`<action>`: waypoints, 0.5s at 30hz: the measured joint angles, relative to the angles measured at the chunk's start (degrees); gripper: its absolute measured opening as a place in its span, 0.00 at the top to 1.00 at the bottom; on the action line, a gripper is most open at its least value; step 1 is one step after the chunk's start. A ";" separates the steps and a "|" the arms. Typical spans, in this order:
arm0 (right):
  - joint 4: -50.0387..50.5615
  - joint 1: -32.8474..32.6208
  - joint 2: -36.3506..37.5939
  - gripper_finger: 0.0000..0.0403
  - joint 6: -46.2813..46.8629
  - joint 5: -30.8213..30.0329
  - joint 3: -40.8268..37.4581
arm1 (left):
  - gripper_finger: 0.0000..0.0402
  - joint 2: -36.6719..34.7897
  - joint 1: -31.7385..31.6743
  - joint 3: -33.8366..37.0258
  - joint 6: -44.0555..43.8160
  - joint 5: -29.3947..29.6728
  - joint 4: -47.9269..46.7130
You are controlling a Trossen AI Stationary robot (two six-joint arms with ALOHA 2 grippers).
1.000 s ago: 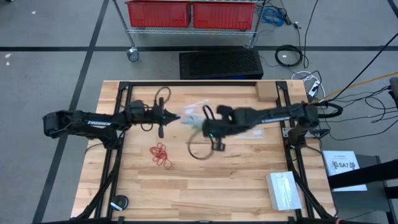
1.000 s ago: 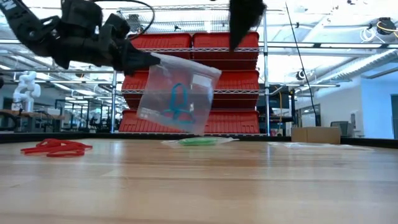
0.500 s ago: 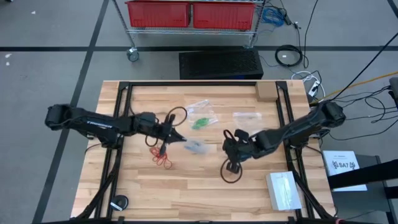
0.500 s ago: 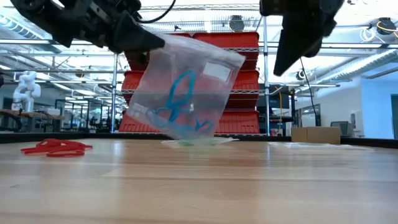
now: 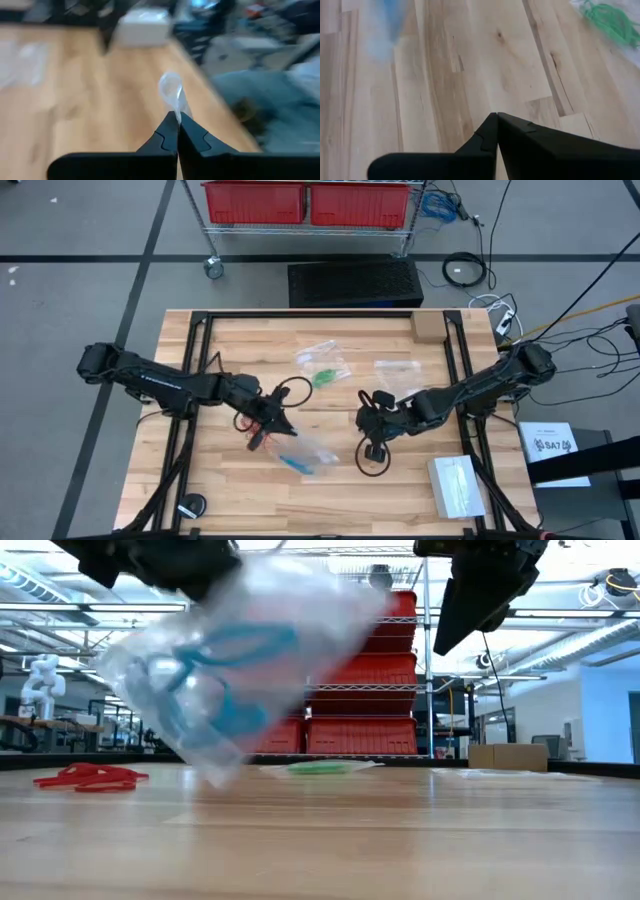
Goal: Sort rubber bands
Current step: Close the transparent zip bag
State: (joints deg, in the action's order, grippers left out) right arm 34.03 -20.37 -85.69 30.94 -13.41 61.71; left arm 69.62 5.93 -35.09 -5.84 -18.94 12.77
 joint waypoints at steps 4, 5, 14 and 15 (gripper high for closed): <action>-0.02 0.09 0.00 1.00 0.06 0.09 0.00 | 1.00 6.56 -1.28 0.00 -0.97 5.58 -0.14; -0.04 0.12 0.00 1.00 0.26 0.09 0.00 | 0.99 8.40 -1.42 0.00 -0.95 6.27 0.33; -2.70 1.36 -1.69 0.89 10.21 0.06 -0.99 | 0.74 18.94 -1.55 0.04 -2.88 9.61 9.24; -3.51 1.36 -2.32 0.86 10.27 0.08 -1.45 | 0.70 18.89 -1.57 -0.02 -2.88 9.93 9.60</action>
State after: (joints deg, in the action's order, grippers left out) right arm 30.52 -19.00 -88.01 41.21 -13.33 60.27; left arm 88.50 4.36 -35.11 -8.72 -9.01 22.37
